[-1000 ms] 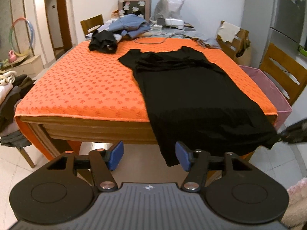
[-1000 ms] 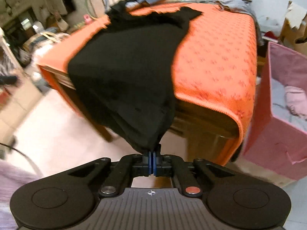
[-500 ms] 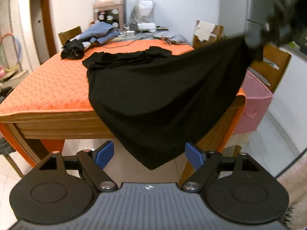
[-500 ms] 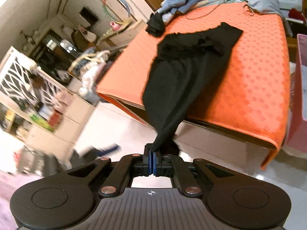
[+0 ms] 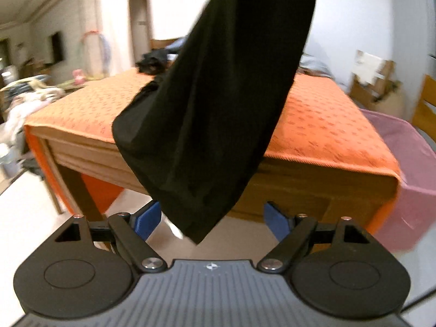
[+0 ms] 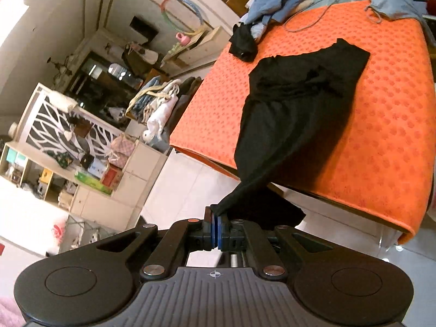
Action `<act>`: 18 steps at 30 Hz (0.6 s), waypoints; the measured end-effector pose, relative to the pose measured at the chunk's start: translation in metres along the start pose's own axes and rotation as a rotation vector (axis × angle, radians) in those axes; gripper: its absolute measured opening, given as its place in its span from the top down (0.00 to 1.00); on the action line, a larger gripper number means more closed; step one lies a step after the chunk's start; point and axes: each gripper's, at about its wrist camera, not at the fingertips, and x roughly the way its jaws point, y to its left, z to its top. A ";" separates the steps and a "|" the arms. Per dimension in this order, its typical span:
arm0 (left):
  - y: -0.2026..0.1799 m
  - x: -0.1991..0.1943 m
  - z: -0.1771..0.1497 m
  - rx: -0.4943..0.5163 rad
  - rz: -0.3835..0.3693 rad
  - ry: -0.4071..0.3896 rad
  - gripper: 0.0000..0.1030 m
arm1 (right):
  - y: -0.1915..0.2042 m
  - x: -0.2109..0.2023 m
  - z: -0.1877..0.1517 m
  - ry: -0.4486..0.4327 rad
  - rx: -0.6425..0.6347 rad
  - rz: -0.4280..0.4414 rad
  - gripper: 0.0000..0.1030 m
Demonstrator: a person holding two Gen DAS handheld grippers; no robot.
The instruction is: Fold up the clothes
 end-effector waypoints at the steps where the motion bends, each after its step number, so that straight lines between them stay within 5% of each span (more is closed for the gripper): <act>1: -0.003 0.006 0.000 -0.016 0.026 0.001 0.16 | 0.001 -0.001 0.001 0.001 -0.006 0.002 0.96; 11: 0.005 0.056 -0.016 -0.165 0.254 0.027 0.26 | -0.007 -0.010 0.000 -0.011 0.021 0.034 0.96; 14: 0.017 0.056 -0.030 -0.180 0.269 0.034 0.48 | -0.011 -0.015 -0.001 -0.006 0.030 0.034 0.96; 16: 0.023 0.051 -0.035 -0.156 0.281 0.035 0.81 | -0.016 -0.018 -0.002 -0.005 0.043 0.031 0.96; 18: 0.031 0.042 -0.040 -0.129 0.295 0.036 0.94 | -0.022 -0.019 -0.004 -0.005 0.065 0.028 0.96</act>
